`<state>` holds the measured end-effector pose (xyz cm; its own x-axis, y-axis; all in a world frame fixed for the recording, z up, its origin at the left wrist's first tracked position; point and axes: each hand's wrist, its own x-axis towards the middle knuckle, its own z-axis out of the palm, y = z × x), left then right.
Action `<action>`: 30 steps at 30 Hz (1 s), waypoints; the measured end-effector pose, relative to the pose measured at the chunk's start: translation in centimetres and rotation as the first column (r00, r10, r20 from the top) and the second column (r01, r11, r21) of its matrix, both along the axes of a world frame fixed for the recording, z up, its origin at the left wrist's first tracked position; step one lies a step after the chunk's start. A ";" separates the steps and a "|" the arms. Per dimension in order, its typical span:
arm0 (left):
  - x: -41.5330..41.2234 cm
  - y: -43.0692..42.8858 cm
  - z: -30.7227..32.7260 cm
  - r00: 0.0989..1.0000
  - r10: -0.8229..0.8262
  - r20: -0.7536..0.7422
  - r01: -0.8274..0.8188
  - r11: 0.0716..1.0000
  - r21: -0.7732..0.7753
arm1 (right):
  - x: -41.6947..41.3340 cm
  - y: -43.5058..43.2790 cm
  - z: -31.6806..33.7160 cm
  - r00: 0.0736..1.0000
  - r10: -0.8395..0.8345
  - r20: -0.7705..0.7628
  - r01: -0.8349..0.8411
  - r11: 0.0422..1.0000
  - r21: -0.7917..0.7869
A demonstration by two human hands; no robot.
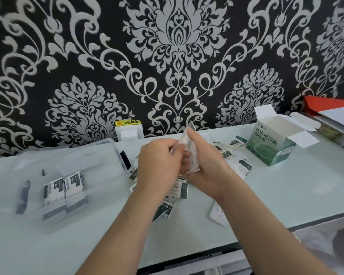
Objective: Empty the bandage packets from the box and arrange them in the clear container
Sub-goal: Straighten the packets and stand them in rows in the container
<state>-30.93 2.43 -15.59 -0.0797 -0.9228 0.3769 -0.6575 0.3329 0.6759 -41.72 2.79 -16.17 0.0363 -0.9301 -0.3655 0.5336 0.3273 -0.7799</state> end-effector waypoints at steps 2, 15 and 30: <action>-0.5 0.7 0.0 0.978 -0.073 0.197 0.085 0.995 -0.052 | 1.2 -0.1 0.3 0.991 -0.012 -0.134 0.010 1.000 -0.019; 3.4 1.7 2.3 0.966 0.081 0.247 0.001 0.948 -0.317 | 2.2 -0.3 1.3 0.938 0.072 -0.338 -0.144 0.971 -0.190; 7.1 -0.3 1.9 0.944 0.118 -0.307 -0.122 0.993 0.008 | 4.2 1.1 2.7 0.969 0.229 -0.093 -0.244 0.948 -0.206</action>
